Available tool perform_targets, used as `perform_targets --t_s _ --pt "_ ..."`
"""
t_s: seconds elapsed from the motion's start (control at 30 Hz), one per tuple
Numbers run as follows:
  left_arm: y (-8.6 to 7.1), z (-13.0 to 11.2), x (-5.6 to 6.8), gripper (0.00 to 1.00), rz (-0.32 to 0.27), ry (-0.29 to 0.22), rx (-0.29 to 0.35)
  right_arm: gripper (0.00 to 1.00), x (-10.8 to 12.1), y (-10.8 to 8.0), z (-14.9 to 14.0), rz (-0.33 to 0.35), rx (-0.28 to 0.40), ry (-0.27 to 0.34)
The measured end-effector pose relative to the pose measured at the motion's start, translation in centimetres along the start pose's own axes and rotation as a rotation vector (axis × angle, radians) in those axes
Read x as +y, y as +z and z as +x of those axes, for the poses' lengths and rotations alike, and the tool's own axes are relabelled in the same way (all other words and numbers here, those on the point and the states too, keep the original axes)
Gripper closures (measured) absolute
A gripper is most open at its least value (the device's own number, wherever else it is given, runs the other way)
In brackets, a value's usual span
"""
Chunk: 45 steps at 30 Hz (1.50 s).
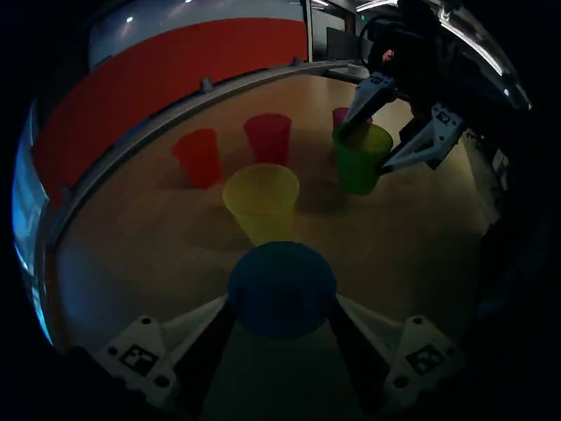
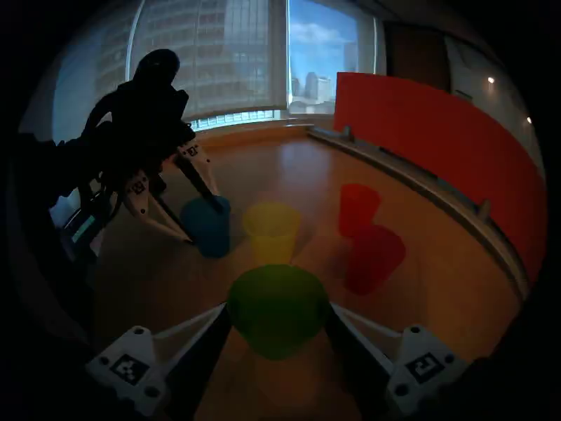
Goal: Pour water
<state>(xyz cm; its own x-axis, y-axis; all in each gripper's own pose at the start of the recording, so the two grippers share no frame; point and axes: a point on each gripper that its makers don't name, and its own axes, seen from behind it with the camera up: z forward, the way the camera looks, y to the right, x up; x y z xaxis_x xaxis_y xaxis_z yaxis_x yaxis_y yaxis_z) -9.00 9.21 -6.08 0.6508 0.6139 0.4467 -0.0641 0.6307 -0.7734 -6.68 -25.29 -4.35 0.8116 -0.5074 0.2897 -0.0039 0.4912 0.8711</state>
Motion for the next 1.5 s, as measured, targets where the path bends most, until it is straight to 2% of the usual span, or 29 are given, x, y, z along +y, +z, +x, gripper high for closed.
perform_targets --t_s 0.2,0.5,0.77,1.0,1.5 --pt "0.0 -0.7 -0.1 0.12 0.005 0.015 -0.015 0.09 0.0 0.1 -0.2 -0.003 -0.003 -0.004" --pt "-0.1 -1.4 0.4 0.12 -0.008 0.002 -0.038 0.09 0.1 0.4 -0.8 -0.005 -0.009 0.004" --pt "-0.2 -1.8 0.5 0.11 0.010 0.009 -0.043 0.09 0.1 0.6 -1.5 -0.013 -0.009 0.006" --pt "-0.3 -2.5 0.7 0.11 0.008 -0.008 -0.051 0.09 0.0 0.8 -2.0 -0.015 -0.016 0.001" --pt "-0.7 -2.4 1.3 0.10 0.013 0.005 -0.048 0.08 0.0 0.8 -2.8 -0.017 -0.018 0.013"
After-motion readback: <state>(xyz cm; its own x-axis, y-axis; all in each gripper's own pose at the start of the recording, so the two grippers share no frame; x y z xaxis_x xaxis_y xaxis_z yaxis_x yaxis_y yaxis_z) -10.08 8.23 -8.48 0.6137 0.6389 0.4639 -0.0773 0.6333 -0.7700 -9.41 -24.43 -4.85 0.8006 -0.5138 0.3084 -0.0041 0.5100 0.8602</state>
